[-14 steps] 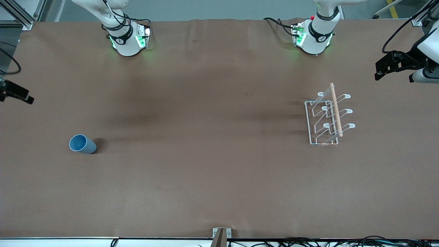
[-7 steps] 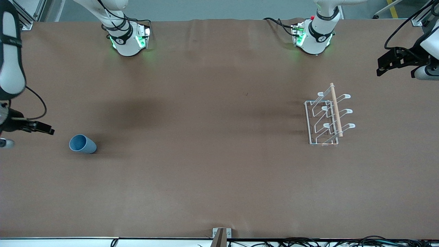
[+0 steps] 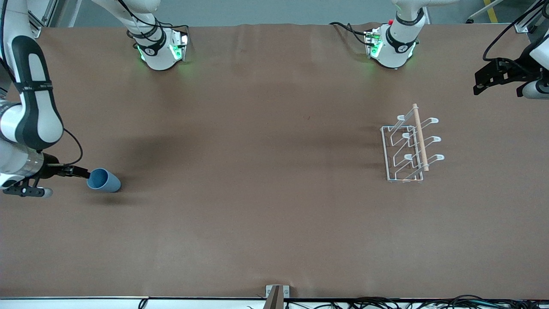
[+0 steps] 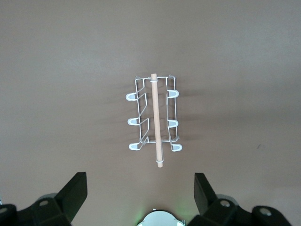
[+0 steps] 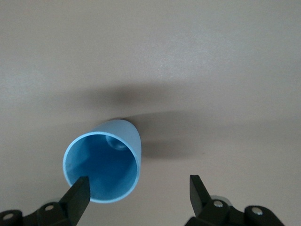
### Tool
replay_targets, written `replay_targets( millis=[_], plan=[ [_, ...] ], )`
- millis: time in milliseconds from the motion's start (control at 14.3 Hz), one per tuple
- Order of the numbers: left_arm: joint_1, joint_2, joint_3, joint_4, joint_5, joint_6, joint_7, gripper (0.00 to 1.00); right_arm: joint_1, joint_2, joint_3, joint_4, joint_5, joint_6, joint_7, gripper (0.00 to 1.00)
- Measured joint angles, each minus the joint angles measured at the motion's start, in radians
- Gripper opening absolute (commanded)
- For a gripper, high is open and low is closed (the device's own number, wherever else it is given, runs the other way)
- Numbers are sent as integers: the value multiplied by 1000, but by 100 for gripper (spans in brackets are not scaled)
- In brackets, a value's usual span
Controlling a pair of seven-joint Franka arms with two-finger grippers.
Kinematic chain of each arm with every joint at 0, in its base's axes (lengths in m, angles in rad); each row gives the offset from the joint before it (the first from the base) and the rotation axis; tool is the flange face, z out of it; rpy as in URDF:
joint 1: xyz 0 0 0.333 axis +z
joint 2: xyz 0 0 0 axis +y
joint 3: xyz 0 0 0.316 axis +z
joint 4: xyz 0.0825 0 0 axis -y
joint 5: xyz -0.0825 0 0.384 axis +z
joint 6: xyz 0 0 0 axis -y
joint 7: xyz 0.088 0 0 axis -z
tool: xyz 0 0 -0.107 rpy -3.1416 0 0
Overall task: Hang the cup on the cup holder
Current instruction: 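Lower the right gripper around the light blue cup, then close the right gripper on the blue cup rim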
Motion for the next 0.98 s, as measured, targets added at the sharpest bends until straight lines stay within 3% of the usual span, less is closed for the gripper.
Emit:
replay_targets(
  millis=[210,280,350,421,491,561,631,981],
  plan=[
    [0,0,0,0,0,-1,0,100,0,25,4,-27,0,54,-3,86],
    [0,0,0,0,0,-1,0,100,0,34,4,-29,0,60,-5,79],
    [0,0,-1,0,0,-1,0,100,0,44,4,-31,0,65,-6,61],
    [0,0,-1,0,0,-1,0,100,0,54,4,-32,0,73,-7,35],
    [0,0,-1,0,0,-1,0,100,0,62,4,-32,0,85,-8,18],
    [0,0,-1,0,0,-1,0,100,0,67,5,-32,0,93,-9,9],
    [0,0,-1,0,0,-1,0,100,0,69,6,-32,0,97,-9,4],
    [0,0,-1,0,0,-1,0,100,1,69,8,-27,2,117,-10,1]
  ],
)
